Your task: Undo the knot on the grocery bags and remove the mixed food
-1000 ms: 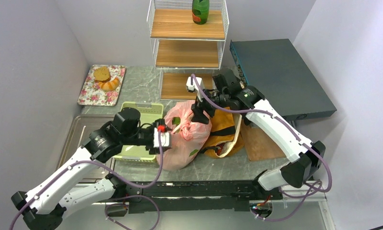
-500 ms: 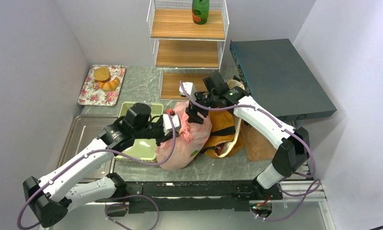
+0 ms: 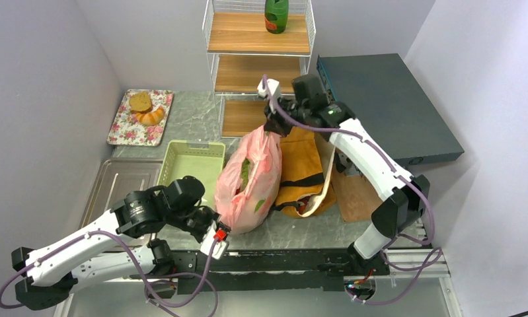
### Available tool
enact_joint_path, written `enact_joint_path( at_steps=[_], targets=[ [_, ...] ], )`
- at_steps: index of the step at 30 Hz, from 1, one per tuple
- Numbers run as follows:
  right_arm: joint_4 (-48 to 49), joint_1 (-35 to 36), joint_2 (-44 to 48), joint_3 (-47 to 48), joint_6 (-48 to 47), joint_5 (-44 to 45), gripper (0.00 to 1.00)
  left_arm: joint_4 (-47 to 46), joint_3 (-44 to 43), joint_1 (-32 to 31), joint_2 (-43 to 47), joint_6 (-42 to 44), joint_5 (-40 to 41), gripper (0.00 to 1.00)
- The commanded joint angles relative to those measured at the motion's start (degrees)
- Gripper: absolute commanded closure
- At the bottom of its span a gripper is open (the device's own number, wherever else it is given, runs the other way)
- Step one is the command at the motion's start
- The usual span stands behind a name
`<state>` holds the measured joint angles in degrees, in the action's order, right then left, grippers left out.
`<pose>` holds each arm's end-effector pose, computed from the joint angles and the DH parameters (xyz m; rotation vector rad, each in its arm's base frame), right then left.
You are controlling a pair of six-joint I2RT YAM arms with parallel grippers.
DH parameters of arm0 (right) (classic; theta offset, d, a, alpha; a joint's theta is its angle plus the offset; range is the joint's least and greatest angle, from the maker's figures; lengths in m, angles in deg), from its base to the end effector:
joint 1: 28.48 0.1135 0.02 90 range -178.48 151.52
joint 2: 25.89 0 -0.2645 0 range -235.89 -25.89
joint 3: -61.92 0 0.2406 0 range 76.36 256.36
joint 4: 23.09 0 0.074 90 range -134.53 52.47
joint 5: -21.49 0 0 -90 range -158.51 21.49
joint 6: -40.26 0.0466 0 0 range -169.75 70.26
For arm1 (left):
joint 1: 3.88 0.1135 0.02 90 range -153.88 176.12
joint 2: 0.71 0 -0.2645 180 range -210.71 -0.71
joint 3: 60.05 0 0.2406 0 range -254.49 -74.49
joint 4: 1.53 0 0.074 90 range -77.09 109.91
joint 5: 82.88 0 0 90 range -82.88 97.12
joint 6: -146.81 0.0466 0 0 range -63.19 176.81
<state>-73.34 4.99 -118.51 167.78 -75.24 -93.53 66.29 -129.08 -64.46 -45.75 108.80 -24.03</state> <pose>0.2887 0.2145 0.3629 -1.2882 1.7863 0.5603 0.0454 -0.1295 0.3196 2.0526 1.0432 -0.7085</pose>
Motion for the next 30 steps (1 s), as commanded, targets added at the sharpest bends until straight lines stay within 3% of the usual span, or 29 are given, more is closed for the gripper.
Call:
enact_joint_path(
  at_steps=[1, 4, 7, 8, 9, 11, 13, 15, 19, 22, 26, 30],
  targets=[
    [-2.30, -4.84, 2.59, 8.80, 10.94, -8.56, 1.00, 6.10, 2.99, -2.45, 2.04, 8.67, 3.40, 1.00],
    [-3.75, -7.30, 3.90, 7.69, 16.55, -15.41, 1.00, 2.53, 4.28, -3.05, 3.05, 9.31, 7.32, 1.00],
    [-3.92, -7.46, 7.39, 0.15, 16.11, -15.83, 1.00, 2.21, 4.18, -3.18, 3.16, 11.10, 8.99, 1.00],
    [-4.47, -7.09, 8.46, -2.15, 13.17, -14.84, 1.00, 2.38, 3.66, -3.18, 3.24, 10.85, 8.52, 0.93],
    [-5.79, -6.69, 9.26, -3.27, 10.99, -13.74, 0.93, 2.51, 2.86, -3.15, 3.28, 10.04, 7.86, 0.75],
    [-8.55, -5.70, 10.29, -2.70, 3.61, -10.65, 0.52, 2.82, -0.56, -3.18, 3.17, 6.35, 5.80, 0.42],
    [-7.13, -5.49, 11.61, -1.42, 0.08, -7.91, 0.32, 2.02, -3.98, -3.06, 3.16, 0.29, 6.28, 0.29],
    [-5.62, -4.92, 12.16, 0.86, -3.06, -6.33, 0.26, 0.22, -7.27, -2.41, 3.36, -6.40, 7.05, 0.23],
    [-4.82, 0.50, 9.02, 8.96, -5.63, -0.01, 0.25, -5.00, -13.17, 5.29, 2.32, -17.66, 5.16, 0.18],
    [-2.96, 0.36, 5.88, 15.81, 4.67, 1.25, 0.25, -10.53, -13.98, 12.72, 0.62, -24.05, 4.95, 0.18],
    [-2.60, -1.90, 9.11, 13.01, 3.11, 4.64, 0.23, -17.98, -12.17, 20.04, -0.70, -30.54, 4.02, 0.19],
    [-4.50, -1.31, 11.24, 10.60, 3.43, -3.99, 0.25, -21.80, -10.52, 20.73, -2.60, -31.95, -0.19, 0.27]
  ],
)
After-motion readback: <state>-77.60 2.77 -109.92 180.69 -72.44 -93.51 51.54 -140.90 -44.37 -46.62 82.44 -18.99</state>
